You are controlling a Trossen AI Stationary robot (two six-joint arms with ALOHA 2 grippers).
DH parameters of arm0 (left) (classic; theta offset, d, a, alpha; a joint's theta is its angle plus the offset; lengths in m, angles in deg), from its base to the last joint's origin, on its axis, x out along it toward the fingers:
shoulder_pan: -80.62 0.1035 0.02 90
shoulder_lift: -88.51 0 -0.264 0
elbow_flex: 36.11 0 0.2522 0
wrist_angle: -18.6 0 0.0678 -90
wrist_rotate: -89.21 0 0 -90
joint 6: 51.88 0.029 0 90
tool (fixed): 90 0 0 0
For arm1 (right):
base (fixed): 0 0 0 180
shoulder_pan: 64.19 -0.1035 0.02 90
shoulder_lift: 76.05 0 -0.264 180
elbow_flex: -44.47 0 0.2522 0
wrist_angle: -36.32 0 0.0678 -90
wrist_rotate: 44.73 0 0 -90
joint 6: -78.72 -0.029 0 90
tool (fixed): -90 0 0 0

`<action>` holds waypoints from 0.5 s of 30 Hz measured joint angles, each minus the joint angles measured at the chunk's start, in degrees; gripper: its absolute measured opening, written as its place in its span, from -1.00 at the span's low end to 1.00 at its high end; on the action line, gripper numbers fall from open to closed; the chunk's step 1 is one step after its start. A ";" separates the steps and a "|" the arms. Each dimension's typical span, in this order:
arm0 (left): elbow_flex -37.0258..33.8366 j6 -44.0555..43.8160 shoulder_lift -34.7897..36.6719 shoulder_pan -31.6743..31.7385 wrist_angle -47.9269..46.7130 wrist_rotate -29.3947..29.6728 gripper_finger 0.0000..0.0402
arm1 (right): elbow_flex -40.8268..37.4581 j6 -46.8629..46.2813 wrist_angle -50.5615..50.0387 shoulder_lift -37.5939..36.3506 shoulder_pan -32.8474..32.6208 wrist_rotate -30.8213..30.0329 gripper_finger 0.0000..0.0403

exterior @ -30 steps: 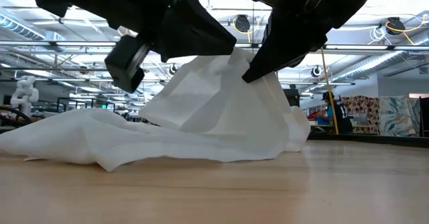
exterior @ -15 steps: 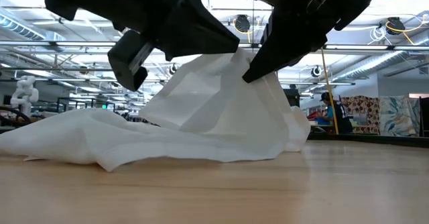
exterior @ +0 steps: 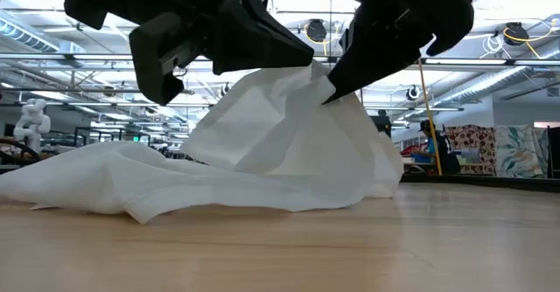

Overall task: Roll towel
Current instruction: Roll the white towel

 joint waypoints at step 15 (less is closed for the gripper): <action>0.00 -10.54 0.04 1.77 1.75 0.26 -1.00 | 0.00 4.80 -1.31 0.02 -1.20 -5.12 -0.33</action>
